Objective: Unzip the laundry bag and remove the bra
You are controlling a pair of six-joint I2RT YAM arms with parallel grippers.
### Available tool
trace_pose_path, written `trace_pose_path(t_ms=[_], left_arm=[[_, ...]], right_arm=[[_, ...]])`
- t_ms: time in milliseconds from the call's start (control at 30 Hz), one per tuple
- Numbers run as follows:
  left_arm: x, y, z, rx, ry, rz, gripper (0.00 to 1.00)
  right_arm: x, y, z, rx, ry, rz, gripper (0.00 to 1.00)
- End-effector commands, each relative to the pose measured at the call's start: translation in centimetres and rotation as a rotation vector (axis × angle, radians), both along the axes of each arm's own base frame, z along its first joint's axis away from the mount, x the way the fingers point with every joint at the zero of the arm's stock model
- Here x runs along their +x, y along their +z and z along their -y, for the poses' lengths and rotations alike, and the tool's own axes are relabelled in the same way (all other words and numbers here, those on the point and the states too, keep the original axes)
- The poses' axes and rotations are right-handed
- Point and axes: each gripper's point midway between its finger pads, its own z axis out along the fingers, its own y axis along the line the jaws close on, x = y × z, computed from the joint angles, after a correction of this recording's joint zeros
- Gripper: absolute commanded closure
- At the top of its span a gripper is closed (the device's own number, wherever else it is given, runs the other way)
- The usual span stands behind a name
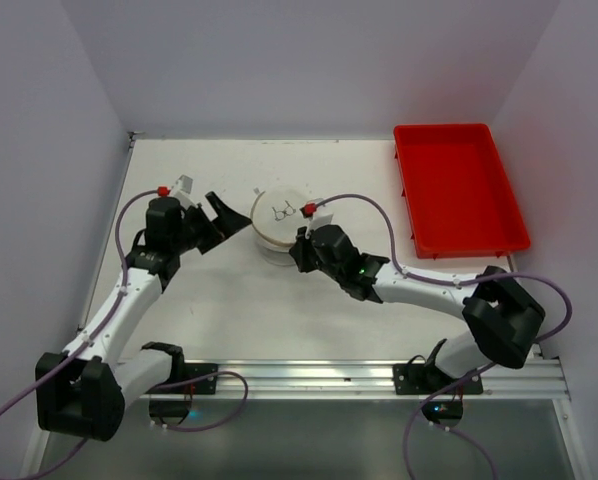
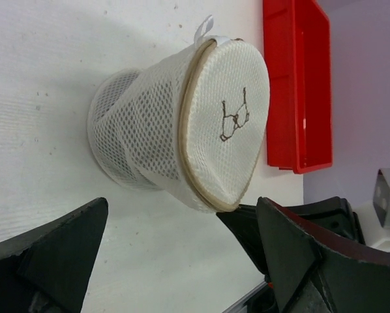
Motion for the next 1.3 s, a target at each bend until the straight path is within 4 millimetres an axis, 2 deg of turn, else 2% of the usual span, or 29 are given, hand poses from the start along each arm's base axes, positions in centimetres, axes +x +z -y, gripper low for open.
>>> trace_pose_path(t_ms=[0, 133, 367, 467, 500, 633, 833, 933, 967, 1033, 1067, 1133, 1167, 1200, 1233, 1267], left_arm=[[-0.5, 1.2, -0.4, -0.051, 0.058, 0.02, 0.0], [-0.7, 1.0, 0.7, -0.095, 0.03, 0.019, 0.02], [-0.2, -0.3, 2.6, -0.098, 0.01, -0.008, 0.07], [0.1, -1.1, 3.1, -0.097, 0.007, -0.041, 0.09], [0.6, -0.5, 3.2, -0.104, 0.008, -0.012, 0.11], [1.4, -1.4, 3.4, -0.114, 0.02, -0.029, 0.12], [2.2, -1.8, 4.6, -0.133, -0.001, -0.027, 0.21], [2.3, -1.5, 5.6, -0.158, -0.057, -0.001, 0.35], [2.1, -1.3, 6.0, -0.164, -0.087, 0.01, 0.49], [2.3, -1.1, 6.0, -0.151, -0.098, 0.028, 0.63], [2.4, -0.7, 6.0, -0.145, -0.108, 0.046, 0.77], [2.0, 0.7, 6.5, -0.136, -0.181, 0.125, 0.86], [1.9, 1.2, 6.6, -0.125, -0.197, 0.152, 0.94], [1.9, 1.6, 6.5, -0.117, -0.197, 0.165, 1.0], [2.1, 1.9, 6.3, -0.105, -0.195, 0.178, 1.0], [2.3, 2.2, 6.1, -0.079, -0.202, 0.192, 1.0]], right_arm=[[1.4, 2.8, -2.0, 0.089, -0.054, 0.06, 1.0], [1.3, 2.9, -3.5, 0.105, -0.043, 0.056, 1.0], [0.5, 4.8, -6.3, 0.145, -0.007, 0.083, 1.0], [0.1, 5.3, -6.8, 0.149, 0.008, 0.095, 1.0], [0.0, 5.4, -6.9, 0.149, 0.009, 0.097, 1.0], [-0.3, 5.0, -7.0, 0.138, 0.016, 0.099, 1.0], [-0.7, 4.4, -7.3, 0.128, 0.038, 0.087, 1.0], [-0.9, 4.4, -7.3, 0.124, 0.047, 0.086, 1.0], [-1.0, 4.2, -7.3, 0.116, 0.05, 0.085, 1.0], [-1.1, 4.0, -6.8, 0.104, 0.045, 0.09, 1.0], [-1.1, 3.8, -6.5, 0.091, 0.044, 0.089, 1.0], [-1.3, 3.3, -5.9, 0.052, 0.05, 0.098, 1.0], [-1.5, 2.8, -5.3, 0.024, 0.053, 0.097, 1.0], [-1.5, 3.1, -4.7, 0.011, 0.05, 0.111, 1.0], [-1.9, 2.0, -3.7, -0.026, 0.046, 0.098, 1.0], [-1.8, 1.9, -3.0, -0.044, 0.029, 0.109, 1.0]])
